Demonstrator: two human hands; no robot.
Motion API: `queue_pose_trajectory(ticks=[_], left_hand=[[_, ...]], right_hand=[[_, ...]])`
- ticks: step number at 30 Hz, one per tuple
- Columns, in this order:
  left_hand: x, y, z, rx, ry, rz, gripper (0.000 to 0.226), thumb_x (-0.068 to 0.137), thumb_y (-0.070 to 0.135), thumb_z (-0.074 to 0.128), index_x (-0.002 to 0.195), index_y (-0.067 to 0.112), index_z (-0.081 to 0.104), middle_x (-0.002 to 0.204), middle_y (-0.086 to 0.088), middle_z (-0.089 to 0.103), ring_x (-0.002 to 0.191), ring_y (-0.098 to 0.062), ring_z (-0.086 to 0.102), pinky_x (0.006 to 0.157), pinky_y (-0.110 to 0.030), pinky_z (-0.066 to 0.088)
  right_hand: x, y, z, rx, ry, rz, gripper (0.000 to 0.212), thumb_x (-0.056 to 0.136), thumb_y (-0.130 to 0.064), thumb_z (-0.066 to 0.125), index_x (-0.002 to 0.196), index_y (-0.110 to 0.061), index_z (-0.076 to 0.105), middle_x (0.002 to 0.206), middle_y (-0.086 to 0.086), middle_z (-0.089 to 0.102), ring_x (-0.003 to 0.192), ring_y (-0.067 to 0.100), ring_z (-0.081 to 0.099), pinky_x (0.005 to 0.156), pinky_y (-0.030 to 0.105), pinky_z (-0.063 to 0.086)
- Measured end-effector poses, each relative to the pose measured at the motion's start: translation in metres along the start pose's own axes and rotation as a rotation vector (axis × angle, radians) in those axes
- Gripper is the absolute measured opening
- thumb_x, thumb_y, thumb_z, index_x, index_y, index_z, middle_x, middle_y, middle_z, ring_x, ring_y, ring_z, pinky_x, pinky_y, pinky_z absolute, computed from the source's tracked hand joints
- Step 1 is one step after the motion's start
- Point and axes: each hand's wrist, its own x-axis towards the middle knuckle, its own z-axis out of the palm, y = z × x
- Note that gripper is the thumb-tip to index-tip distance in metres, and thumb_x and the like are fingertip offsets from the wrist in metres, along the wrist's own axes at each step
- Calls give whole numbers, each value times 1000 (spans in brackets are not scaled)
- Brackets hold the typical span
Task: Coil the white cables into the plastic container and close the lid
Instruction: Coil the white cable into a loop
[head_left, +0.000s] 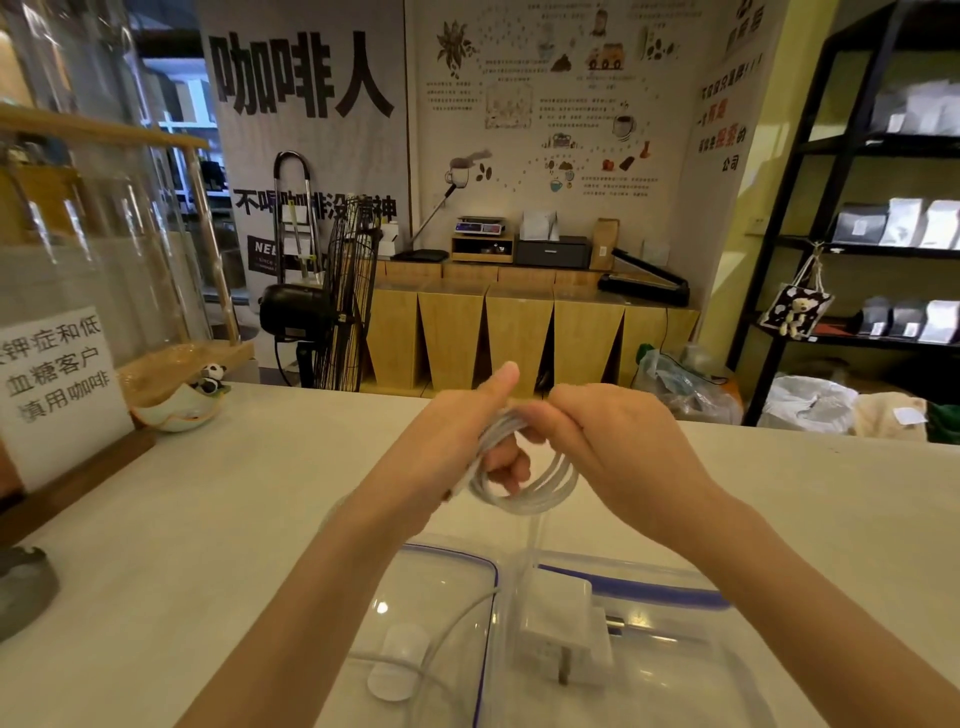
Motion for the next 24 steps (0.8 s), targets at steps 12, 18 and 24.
queue_pose_trajectory(ticks=[12,18,24], left_hand=[[0,-7,3,377,133,150,22,92,29,39,75,21,51,68,-2,63,63,-16,68,54,-23,52],[5,-17,3,461,206,21,24,94,28,38,75,19,50,65,-7,66,50,-17,67,45,-21,50],[7,-16,0,315,130,-65,31,94,30,39,73,11,51,60,-13,66,46,-23,65,41,-22,51]], right_hand=[[-1,14,3,327,136,215,36,90,-41,41,62,-22,52,52,-7,44,50,5,44,49,12,34],[-1,4,2,29,163,109,30,93,-31,37,75,-16,57,65,-2,53,61,13,48,54,21,35],[1,0,-8,671,-196,204,27,94,-19,39,88,-14,65,87,-1,57,91,11,50,80,27,40]])
